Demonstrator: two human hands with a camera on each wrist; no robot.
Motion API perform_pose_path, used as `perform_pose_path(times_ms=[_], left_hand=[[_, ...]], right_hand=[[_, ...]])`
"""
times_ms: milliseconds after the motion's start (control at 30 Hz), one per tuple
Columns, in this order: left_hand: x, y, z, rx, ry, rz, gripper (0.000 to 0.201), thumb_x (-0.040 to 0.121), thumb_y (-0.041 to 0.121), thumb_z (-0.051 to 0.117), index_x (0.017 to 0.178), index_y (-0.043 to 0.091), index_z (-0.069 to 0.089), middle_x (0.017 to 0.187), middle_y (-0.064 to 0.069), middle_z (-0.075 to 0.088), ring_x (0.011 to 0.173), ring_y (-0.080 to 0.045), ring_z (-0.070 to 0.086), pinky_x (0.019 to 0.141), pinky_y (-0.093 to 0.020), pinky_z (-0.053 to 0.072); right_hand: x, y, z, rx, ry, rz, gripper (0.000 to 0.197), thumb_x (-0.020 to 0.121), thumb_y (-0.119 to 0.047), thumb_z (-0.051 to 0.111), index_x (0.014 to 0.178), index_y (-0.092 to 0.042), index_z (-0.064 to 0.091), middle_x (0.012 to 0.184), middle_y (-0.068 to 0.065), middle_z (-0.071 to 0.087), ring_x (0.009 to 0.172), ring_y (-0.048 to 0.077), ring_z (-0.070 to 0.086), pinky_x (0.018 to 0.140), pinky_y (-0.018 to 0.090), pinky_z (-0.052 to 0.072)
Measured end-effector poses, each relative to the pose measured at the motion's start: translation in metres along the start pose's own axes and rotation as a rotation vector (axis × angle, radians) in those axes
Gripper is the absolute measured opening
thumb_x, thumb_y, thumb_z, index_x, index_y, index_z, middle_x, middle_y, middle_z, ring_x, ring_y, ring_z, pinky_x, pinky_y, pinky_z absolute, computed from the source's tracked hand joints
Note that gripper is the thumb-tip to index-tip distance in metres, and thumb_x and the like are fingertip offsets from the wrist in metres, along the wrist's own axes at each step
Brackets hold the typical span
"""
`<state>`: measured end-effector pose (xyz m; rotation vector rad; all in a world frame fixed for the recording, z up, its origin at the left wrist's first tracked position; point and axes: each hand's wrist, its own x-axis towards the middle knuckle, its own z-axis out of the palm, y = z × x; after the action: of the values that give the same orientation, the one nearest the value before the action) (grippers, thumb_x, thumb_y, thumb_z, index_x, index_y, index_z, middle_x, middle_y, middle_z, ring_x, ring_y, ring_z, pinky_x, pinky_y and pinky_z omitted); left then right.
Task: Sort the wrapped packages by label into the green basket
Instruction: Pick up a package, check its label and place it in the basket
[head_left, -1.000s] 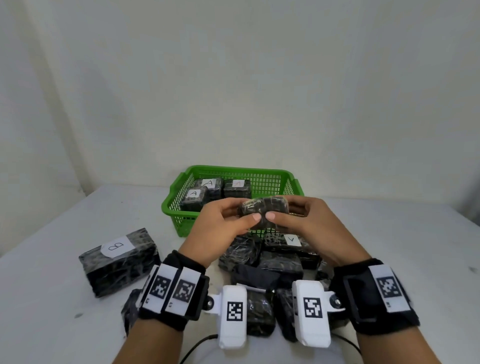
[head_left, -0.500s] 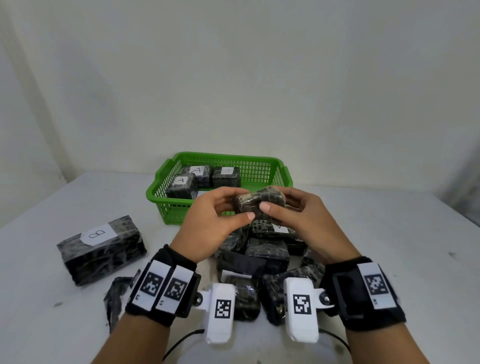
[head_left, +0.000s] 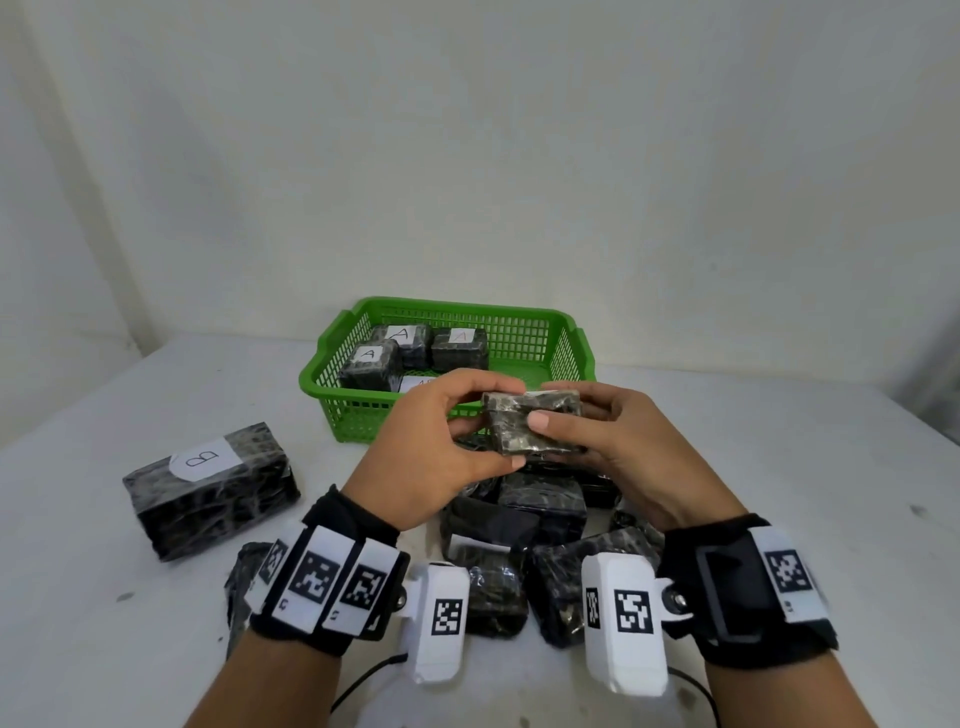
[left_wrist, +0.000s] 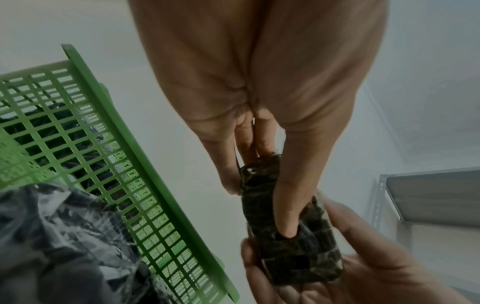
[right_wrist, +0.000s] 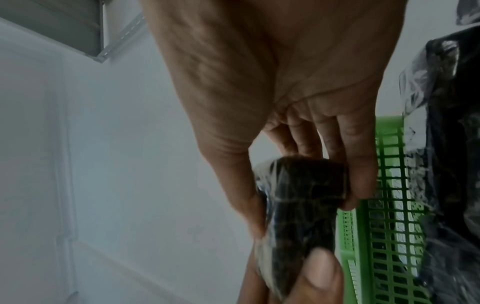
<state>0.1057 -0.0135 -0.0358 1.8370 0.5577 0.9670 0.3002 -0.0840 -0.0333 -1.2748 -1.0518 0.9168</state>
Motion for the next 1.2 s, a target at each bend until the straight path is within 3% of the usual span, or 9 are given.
perform_pose_path(times_ms=[133,367,467,733,833,933,1033,1100,1200], left_hand=[[-0.001,0.002,-0.001,0.001,-0.027,0.010,0.062,0.066,-0.007,0.087,0.118,0.021,0.070,0.122,0.004,0.069,0.113,-0.010,0.068,0.097,-0.032,0.057],[-0.001,0.003,-0.010,-0.088,-0.038,-0.002,0.061,0.068,-0.011,0.085,0.119,0.018,0.069,0.124,0.000,0.070,0.113,-0.018,0.070,0.096,-0.034,0.057],[-0.002,0.002,-0.010,-0.091,-0.041,-0.017,0.061,0.067,-0.013,0.085,0.118,0.018,0.069,0.123,-0.001,0.070,0.110,-0.017,0.071,0.096,-0.036,0.057],[-0.004,0.004,-0.008,-0.057,-0.049,0.003,0.061,0.067,-0.014,0.083,0.117,0.019,0.071,0.122,0.002,0.069,0.113,-0.014,0.069,0.099,-0.035,0.056],[-0.004,0.005,-0.010,-0.072,-0.043,0.007,0.061,0.067,-0.016,0.082,0.117,0.017,0.070,0.122,0.001,0.070,0.113,-0.014,0.069,0.099,-0.035,0.056],[-0.004,0.004,-0.012,-0.038,-0.039,0.025,0.062,0.067,-0.017,0.082,0.117,0.019,0.070,0.123,0.004,0.069,0.118,-0.011,0.066,0.102,-0.035,0.054],[-0.004,0.002,-0.013,-0.005,-0.051,0.005,0.068,0.067,-0.013,0.083,0.122,0.022,0.067,0.129,0.005,0.065,0.124,-0.011,0.062,0.105,-0.037,0.052],[-0.005,0.002,-0.011,-0.031,-0.069,-0.049,0.078,0.067,-0.005,0.088,0.132,0.028,0.060,0.131,0.003,0.064,0.122,-0.014,0.063,0.105,-0.038,0.052],[-0.005,0.002,-0.009,-0.025,-0.036,-0.080,0.079,0.068,0.002,0.089,0.134,0.030,0.058,0.128,0.003,0.068,0.114,-0.013,0.069,0.100,-0.037,0.055]], right_hand=[[0.000,0.002,0.004,-0.056,0.031,-0.036,0.043,0.068,-0.017,0.093,0.108,-0.012,0.076,0.100,0.009,0.082,0.095,0.029,0.079,0.097,0.051,0.060],[-0.001,-0.001,-0.004,0.061,-0.078,-0.005,0.046,0.072,-0.011,0.083,0.117,-0.008,0.073,0.114,0.018,0.078,0.105,0.030,0.076,0.097,0.039,0.060],[0.001,0.003,-0.005,0.019,-0.053,-0.019,0.037,0.081,-0.005,0.084,0.117,-0.010,0.074,0.113,0.017,0.078,0.109,0.034,0.075,0.105,0.049,0.055],[-0.002,0.000,0.007,-0.074,-0.007,-0.054,0.043,0.075,-0.017,0.090,0.116,-0.014,0.075,0.108,0.007,0.081,0.101,0.024,0.078,0.099,0.049,0.059],[0.000,0.001,0.007,-0.053,-0.043,-0.016,0.063,0.065,-0.036,0.097,0.120,-0.016,0.074,0.112,0.007,0.080,0.105,0.025,0.077,0.099,0.048,0.059],[-0.001,-0.001,0.005,-0.002,-0.105,0.065,0.065,0.073,-0.050,0.081,0.121,-0.007,0.073,0.109,0.012,0.079,0.096,0.031,0.077,0.084,0.040,0.063],[-0.002,-0.002,0.004,0.067,-0.112,0.073,0.054,0.077,-0.041,0.075,0.114,-0.002,0.074,0.100,0.014,0.078,0.079,0.027,0.073,0.061,0.028,0.060],[0.000,-0.001,0.003,0.113,-0.083,0.055,0.051,0.074,-0.030,0.078,0.115,0.000,0.073,0.105,0.015,0.078,0.086,0.027,0.073,0.070,0.032,0.061],[0.000,0.001,0.001,0.109,-0.056,0.008,0.054,0.074,-0.016,0.087,0.124,-0.002,0.069,0.118,0.016,0.077,0.108,0.030,0.074,0.097,0.047,0.059]])
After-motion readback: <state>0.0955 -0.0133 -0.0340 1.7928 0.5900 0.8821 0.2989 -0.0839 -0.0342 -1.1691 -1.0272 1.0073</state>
